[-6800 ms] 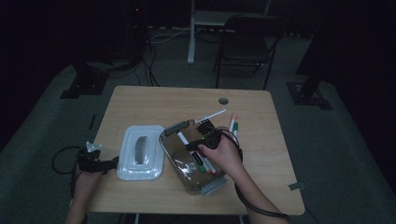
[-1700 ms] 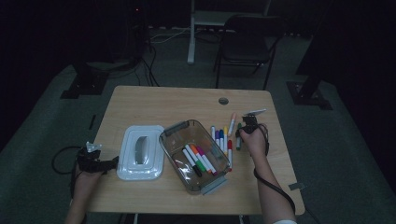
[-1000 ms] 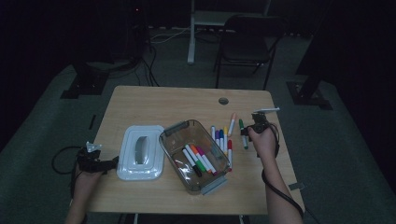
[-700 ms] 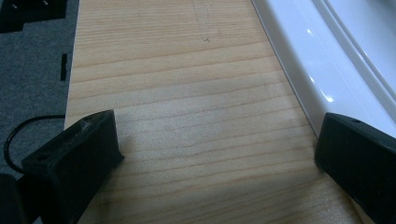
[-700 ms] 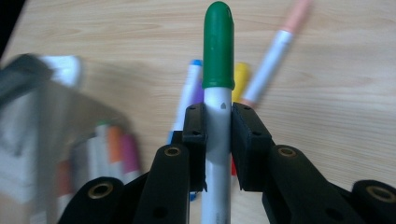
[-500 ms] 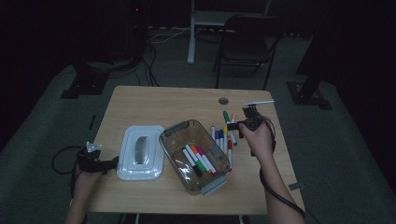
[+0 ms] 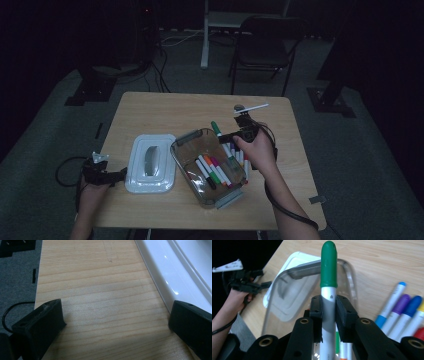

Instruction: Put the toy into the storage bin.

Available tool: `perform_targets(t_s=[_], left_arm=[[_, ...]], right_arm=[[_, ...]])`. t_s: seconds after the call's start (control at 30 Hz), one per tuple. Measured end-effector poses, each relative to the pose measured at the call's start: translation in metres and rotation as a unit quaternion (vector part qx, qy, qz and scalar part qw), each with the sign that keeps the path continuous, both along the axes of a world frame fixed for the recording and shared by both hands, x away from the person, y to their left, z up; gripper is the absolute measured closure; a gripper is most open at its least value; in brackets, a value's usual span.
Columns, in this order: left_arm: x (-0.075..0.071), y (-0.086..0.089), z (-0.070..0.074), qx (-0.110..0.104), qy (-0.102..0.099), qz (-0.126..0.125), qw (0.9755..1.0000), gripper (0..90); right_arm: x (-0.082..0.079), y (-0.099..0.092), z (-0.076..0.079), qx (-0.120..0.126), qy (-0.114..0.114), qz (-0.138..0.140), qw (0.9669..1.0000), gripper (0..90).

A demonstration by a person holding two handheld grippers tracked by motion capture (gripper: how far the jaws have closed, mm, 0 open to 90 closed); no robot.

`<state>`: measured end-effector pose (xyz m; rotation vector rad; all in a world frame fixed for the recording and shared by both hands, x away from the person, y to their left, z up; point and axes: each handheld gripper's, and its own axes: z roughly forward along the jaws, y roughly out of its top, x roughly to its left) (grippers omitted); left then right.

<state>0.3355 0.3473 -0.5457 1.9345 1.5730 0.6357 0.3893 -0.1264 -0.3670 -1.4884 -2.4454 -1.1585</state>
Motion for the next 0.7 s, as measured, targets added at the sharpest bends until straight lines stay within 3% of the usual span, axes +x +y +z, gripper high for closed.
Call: perform_targets(t_s=[0.07,0.23,0.7], left_arm=[[0.0,0.0,0.0,0.0,0.0,0.0,1.0,0.4],[0.0,0.0,0.0,0.0,0.0,0.0,1.0,0.4],[0.0,0.0,0.0,0.0,0.0,0.0,1.0,0.4]], right_arm=[[-0.003,0.011,0.0,0.008,0.007,0.017,0.9998,76.9],[-0.008,0.031,-0.006,-0.005,0.017,0.047,0.9988,76.9],[-0.014,0.072,-0.027,-0.035,0.041,0.094,0.9941,76.9]])
